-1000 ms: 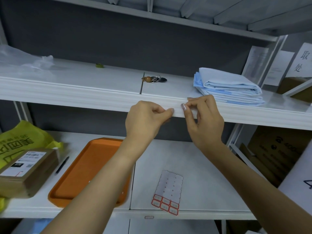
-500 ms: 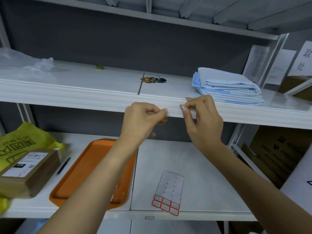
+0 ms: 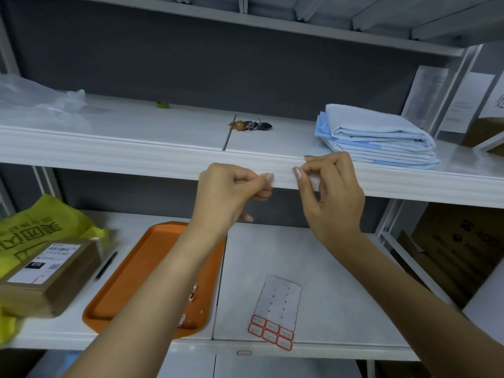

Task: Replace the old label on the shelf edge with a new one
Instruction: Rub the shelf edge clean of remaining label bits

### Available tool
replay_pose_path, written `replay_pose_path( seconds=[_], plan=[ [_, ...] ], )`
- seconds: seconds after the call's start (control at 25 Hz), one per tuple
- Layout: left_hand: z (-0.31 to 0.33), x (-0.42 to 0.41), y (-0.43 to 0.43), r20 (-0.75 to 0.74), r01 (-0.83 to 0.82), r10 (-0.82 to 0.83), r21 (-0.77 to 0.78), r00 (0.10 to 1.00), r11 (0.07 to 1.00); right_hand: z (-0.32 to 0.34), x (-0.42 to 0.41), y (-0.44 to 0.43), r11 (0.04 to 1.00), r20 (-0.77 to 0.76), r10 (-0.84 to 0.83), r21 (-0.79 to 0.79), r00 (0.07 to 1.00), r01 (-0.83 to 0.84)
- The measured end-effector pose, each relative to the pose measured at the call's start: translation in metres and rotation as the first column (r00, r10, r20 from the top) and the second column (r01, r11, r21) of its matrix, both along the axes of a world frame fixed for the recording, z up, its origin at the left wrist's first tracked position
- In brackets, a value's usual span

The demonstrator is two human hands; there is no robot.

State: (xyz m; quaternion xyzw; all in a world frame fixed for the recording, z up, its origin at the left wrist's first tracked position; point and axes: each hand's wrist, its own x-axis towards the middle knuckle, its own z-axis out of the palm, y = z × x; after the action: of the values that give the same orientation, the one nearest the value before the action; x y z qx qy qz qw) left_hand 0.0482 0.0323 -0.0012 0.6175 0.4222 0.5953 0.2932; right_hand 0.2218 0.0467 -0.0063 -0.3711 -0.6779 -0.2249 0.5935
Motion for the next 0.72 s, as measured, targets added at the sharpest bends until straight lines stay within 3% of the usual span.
replay_pose_path(
  seconds=[0.44, 0.72],
  plan=[
    [-0.001, 0.002, 0.0, 0.019, -0.013, 0.013, 0.0, 1.0, 1.0, -0.001, -0.003, 0.002, 1.0, -0.023, -0.018, 0.002, 1.0, 0.018],
    [0.004, 0.011, -0.001, -0.04, -0.108, 0.108, 0.013, 0.993, 0.994, -0.001, -0.005, 0.0, 0.999, -0.016, -0.048, -0.018, 0.999, 0.048]
  ],
)
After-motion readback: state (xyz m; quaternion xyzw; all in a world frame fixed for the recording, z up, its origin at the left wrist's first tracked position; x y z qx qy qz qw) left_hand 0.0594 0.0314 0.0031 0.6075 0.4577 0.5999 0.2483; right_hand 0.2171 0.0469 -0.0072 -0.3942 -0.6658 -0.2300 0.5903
